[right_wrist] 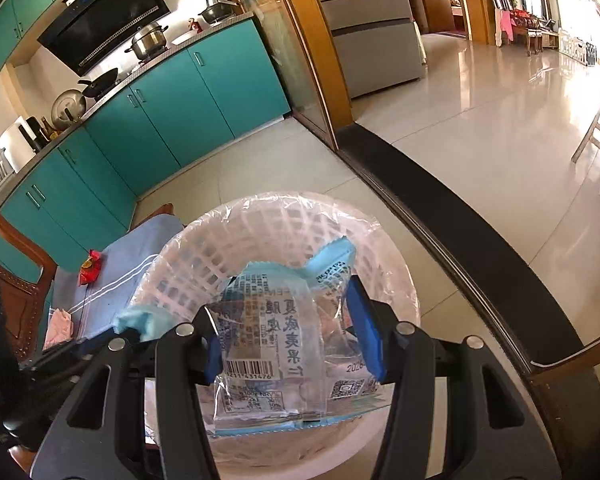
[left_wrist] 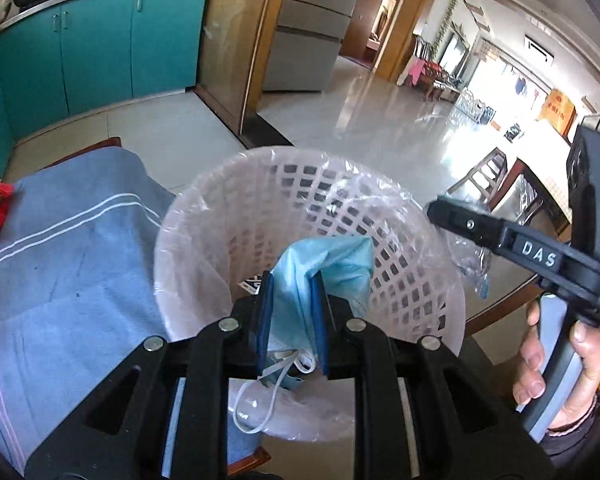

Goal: Collect trash
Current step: 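Carry the face mask and plastic bag over the basket and release both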

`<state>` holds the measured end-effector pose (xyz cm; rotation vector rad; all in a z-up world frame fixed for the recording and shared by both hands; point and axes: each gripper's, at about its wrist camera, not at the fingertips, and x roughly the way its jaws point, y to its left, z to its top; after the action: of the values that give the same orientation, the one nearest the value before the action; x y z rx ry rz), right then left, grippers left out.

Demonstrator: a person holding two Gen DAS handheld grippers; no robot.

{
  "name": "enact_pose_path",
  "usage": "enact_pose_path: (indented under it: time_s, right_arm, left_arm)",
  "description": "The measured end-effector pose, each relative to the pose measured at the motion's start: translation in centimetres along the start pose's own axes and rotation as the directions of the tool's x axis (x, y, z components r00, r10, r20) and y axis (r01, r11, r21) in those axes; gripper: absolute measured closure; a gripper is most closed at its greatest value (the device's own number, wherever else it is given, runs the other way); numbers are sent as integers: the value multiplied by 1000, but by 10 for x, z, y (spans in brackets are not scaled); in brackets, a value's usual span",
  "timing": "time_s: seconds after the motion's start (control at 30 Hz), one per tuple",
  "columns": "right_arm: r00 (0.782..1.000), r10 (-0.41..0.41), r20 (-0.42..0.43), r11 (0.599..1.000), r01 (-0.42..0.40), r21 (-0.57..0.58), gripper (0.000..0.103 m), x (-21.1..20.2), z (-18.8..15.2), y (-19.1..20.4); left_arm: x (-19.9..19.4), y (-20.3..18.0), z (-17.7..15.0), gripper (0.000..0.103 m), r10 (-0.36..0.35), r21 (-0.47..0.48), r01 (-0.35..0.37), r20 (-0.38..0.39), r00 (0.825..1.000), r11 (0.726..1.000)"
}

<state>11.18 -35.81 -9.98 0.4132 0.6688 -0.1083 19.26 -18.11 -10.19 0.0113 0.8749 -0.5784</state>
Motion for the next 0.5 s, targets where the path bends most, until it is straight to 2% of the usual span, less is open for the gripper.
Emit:
enact_pose_path:
  time_s: [0.1, 0.17, 0.23, 0.3, 0.5]
  right_arm:
    - [1000, -1, 0, 1000, 2, -13, 50, 0, -1, 0]
    - [1000, -14, 1, 999, 14, -33, 50, 2, -2, 2]
    - [1000, -22, -1, 998, 22, -51, 50, 4, -2, 6]
    - [1000, -26, -6, 997, 25, -67, 50, 6, -3, 10]
    - [999, -23, -28, 996, 21, -90, 49, 13, -5, 19]
  left_arm:
    - [6, -1, 1, 83, 43, 21, -43, 8, 999, 999]
    - [8, -2, 1, 79, 81, 33, -81, 15, 997, 996]
    - [6, -5, 0, 64, 100, 39, -100, 19, 995, 994]
    - [1, -7, 0, 54, 111, 45, -112, 38, 993, 993]
    - [-15, 0, -1, 47, 134, 35, -136, 70, 989, 990]
